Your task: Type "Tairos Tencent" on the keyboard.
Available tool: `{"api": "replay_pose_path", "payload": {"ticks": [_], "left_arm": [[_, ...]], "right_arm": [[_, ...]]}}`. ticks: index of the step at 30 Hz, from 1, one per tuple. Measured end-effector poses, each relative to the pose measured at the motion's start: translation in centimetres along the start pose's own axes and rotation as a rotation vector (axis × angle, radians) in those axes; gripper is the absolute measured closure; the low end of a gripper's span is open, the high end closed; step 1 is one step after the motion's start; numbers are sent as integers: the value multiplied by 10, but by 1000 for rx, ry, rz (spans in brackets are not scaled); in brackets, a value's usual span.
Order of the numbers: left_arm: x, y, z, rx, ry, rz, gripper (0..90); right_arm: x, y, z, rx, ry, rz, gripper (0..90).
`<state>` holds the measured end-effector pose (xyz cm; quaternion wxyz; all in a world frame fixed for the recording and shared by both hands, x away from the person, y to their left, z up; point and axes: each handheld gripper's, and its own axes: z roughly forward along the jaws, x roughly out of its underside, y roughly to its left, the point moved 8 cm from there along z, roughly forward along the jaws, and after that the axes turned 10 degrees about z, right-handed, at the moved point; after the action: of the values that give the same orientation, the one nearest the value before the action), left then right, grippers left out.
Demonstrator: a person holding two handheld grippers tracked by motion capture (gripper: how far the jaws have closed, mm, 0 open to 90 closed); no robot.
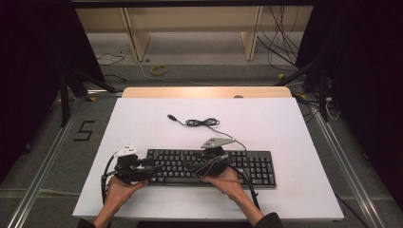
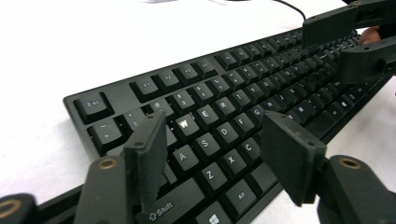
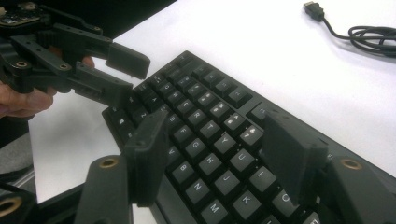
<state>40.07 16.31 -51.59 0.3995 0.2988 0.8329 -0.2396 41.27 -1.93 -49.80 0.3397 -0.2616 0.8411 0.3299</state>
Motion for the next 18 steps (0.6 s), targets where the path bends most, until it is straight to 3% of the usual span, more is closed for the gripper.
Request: {"api": "replay_pose_path", "payload": {"ticks": [4, 9, 18], "left_arm": [[-1, 1, 2, -4, -3, 0, 379], [0, 1, 3, 2, 3, -4, 454], [6, 6, 8, -29, 70, 4, 750]], "right_arm": [[0, -1, -3, 3, -5, 5, 392], [1, -3, -5, 6, -5, 3, 372], [1, -4, -8, 17, -9, -12, 326]]}}
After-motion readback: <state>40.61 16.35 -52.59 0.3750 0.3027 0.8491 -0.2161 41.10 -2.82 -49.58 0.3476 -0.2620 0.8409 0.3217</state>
